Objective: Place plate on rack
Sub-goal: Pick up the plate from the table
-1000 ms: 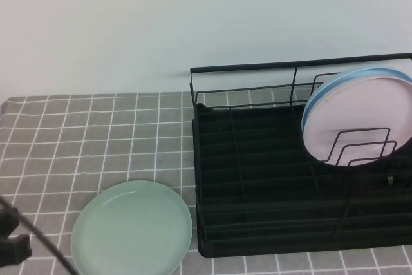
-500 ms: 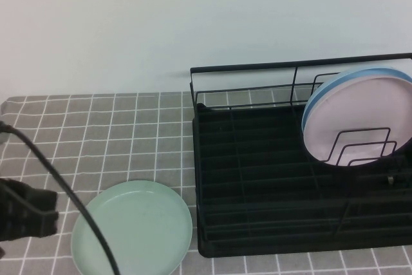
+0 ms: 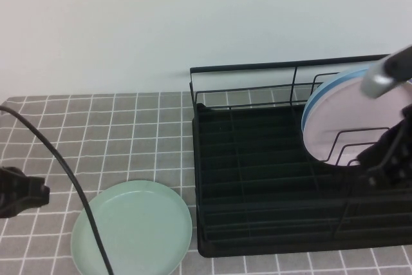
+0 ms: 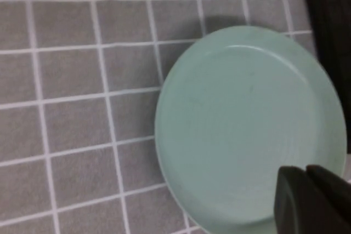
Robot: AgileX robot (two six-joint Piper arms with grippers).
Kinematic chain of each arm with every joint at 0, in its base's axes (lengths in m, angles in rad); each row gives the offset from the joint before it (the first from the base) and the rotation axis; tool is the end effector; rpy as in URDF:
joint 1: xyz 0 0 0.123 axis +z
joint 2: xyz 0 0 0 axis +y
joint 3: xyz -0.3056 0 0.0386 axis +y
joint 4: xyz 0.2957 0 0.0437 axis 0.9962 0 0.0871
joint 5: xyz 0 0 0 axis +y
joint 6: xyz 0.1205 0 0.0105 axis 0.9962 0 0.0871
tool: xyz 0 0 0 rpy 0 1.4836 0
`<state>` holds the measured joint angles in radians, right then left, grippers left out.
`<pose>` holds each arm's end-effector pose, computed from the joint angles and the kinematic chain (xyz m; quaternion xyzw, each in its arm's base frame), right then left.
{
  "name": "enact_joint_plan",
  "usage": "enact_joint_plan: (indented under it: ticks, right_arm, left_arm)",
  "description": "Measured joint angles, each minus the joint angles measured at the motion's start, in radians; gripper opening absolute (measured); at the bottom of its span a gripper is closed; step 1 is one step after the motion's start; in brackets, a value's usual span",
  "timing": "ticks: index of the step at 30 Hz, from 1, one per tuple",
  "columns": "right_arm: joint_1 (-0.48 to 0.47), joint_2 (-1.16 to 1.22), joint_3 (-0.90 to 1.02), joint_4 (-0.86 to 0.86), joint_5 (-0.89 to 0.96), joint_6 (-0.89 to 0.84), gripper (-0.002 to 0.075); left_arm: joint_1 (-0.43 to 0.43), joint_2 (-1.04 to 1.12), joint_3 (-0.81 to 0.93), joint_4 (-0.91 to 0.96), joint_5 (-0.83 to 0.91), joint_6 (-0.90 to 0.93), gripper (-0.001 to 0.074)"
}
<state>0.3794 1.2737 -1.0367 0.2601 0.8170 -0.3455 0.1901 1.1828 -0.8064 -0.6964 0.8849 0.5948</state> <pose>0.2835 0.1375 0.3029 -0.2827 0.9053 0.1217 0.2929 0.2707 -0.0091 0.2618 0.0286 0.9349 -0.2077 0.2864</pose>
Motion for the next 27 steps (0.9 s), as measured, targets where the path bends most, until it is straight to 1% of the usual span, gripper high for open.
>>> enact_joint_plan:
  ticks: [3, 7, 8, 10, 13, 15, 17, 22, 24, 27]
  right_arm:
    - [0.002, 0.030, 0.008, 0.075, 0.002, -0.093, -0.0001]
    - [0.002, 0.063, 0.012, 0.100, 0.014, -0.108, -0.0001]
    - [0.002, 0.066, 0.012, 0.103, 0.014, -0.108, -0.0001]
    - [0.002, 0.073, 0.012, 0.105, 0.014, -0.108, -0.0001]
    - [0.002, 0.081, 0.012, 0.111, 0.012, -0.108, -0.0001]
    - [0.002, 0.090, 0.012, 0.112, 0.010, -0.110, -0.0001]
    - [0.002, 0.101, 0.012, 0.113, 0.010, -0.110, -0.0001]
    - [0.002, 0.115, 0.012, 0.117, 0.010, -0.110, -0.0001]
    - [0.002, 0.099, 0.012, 0.117, 0.010, -0.110, -0.0001]
    - [0.002, 0.115, 0.012, 0.119, 0.010, -0.110, -0.0001]
  left_arm:
    - [0.009, 0.069, -0.025, 0.020, 0.030, 0.005, 0.0001]
    - [0.007, 0.124, -0.034, 0.022, -0.005, -0.007, 0.0015]
    - [0.007, 0.136, -0.036, 0.022, -0.014, -0.009, 0.0038]
    - [0.007, 0.156, -0.036, 0.022, -0.044, -0.011, 0.0109]
    - [0.007, 0.202, -0.036, 0.010, -0.074, -0.011, 0.0274]
    - [0.007, 0.240, -0.036, -0.026, -0.085, -0.006, 0.0337]
    - [0.007, 0.276, -0.043, -0.033, -0.087, 0.000, 0.0327]
    - [0.007, 0.382, -0.096, -0.013, -0.045, 0.015, 0.0227]
    - [0.005, 0.427, -0.119, -0.041, -0.007, 0.039, 0.0208]
    - [-0.003, 0.485, -0.143, -0.069, 0.014, 0.068, 0.0207]
